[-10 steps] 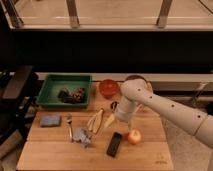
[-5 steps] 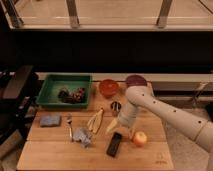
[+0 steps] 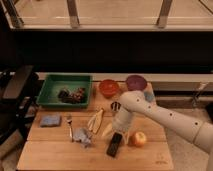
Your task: Place eraser in red bowl
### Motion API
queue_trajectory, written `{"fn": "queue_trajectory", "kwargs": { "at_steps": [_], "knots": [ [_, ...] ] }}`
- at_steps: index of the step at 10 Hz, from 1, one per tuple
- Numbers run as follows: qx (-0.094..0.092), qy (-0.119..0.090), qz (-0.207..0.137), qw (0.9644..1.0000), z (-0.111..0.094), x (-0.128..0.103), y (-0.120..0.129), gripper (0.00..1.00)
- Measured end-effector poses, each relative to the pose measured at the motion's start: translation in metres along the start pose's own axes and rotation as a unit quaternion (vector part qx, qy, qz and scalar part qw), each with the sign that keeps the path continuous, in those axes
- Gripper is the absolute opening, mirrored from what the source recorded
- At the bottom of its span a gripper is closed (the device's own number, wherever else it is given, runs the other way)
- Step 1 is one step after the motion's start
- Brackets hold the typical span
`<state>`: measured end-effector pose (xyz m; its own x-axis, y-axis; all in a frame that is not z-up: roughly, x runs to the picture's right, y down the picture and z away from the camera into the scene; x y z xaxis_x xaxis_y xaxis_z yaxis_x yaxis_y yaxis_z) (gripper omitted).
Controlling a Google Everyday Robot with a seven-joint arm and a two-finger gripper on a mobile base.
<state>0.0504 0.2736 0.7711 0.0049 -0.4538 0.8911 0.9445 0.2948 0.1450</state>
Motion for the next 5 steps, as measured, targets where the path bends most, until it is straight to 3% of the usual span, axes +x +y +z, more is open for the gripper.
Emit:
{"fn": "queue_trajectory", "kwargs": {
  "at_steps": [5],
  "knots": [
    [0.006,-0.009,0.01,0.9999,0.0082,-0.0025,0.0062,0.16]
  ]
}}
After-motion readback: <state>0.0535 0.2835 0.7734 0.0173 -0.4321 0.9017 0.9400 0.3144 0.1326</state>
